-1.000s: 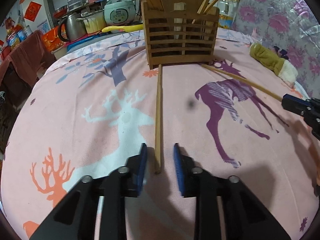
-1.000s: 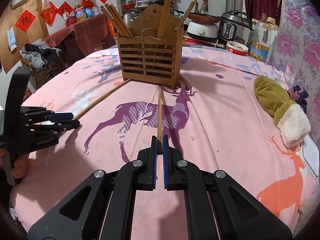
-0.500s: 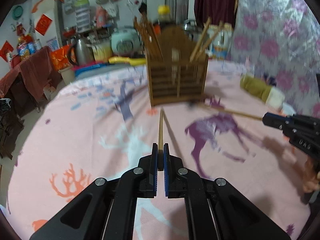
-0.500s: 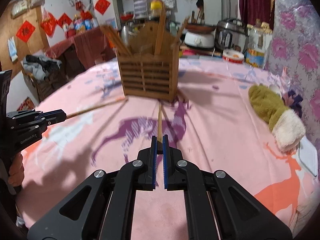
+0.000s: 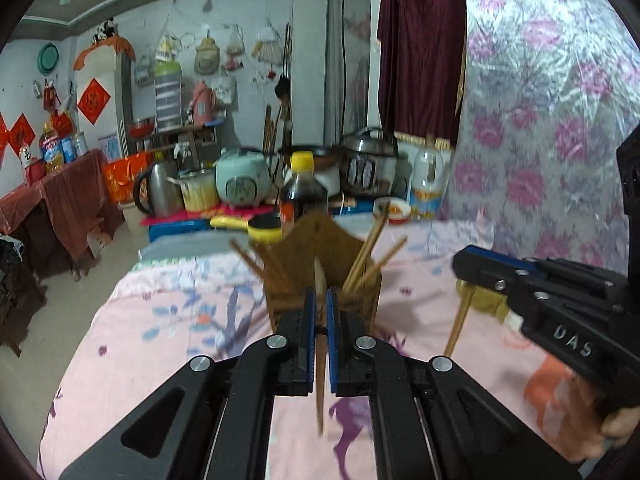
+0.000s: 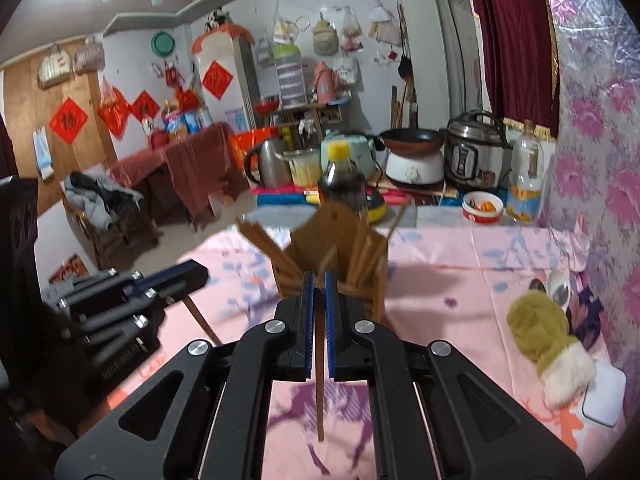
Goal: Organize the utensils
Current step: 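Lift both held chopsticks and lower them into the wooden holder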
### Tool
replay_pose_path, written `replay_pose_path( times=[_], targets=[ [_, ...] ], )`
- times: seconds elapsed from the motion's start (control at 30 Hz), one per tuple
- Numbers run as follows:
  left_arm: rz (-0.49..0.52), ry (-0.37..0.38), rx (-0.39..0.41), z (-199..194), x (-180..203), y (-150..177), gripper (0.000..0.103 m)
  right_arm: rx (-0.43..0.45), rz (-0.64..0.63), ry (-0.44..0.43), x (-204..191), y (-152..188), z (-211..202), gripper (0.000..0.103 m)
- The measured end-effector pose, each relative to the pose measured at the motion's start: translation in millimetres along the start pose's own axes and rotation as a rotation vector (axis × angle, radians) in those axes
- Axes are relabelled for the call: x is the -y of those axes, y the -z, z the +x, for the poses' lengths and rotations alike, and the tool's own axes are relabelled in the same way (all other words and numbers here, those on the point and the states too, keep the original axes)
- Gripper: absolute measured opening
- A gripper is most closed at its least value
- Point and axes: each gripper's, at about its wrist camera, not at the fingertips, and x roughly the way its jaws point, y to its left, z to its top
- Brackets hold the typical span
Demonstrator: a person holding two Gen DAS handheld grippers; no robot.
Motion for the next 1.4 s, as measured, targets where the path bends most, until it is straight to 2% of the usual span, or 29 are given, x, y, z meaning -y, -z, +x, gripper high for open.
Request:
replay_pose_path(
  times=[0.23, 0.33, 0.47, 0.53, 0.6, 0.77, 0.93, 1.1, 1.27, 1.4],
  targets=[
    [-0.036, 0.035, 0.040, 12, 6, -21, 0.006, 0.043, -0.021, 0.026, -7, -8, 8, 0.006],
    [-0.041, 0.040, 0.024, 23, 7, -11, 0.006, 0.007, -0.052, 0.045, -8, 1, 22, 0.006],
    [-0.010, 0.003, -0.039, 45, 8, 4, 0.006, -0.060, -0.031, 0.041, -2, 8, 42, 0.006],
    [-0.010, -0.023, -0.034, 47, 5, 8, 0.006, -0.083, -0.011, 0.032, 4, 12, 48, 0.006],
    [-0.028, -0.012, -0.033, 45, 0, 7, 0.006, -0.085, 0.004, 0.019, 6, 11, 47, 0.006],
    [-0.013, -0.025, 0.012, 31, 1, 4, 0.006, -0.014, -0.006, 0.006, 1, 3, 23, 0.006],
    [0.047, -0.053, 0.103, 6, 19, -2, 0.006, 0.074, -0.018, 0.008, -3, -7, -6, 0.006],
    [0.070, -0.046, 0.176, -16, 32, -8, 0.006, 0.139, -0.012, -0.006, -5, -14, -32, 0.006],
    [0.057, -0.014, 0.193, -27, 31, -12, 0.006, 0.138, 0.010, -0.058, -2, -17, -39, 0.006],
    [0.071, -0.034, 0.217, -31, 35, -15, 0.006, 0.149, 0.008, -0.060, -3, -17, -43, 0.006]
  ],
)
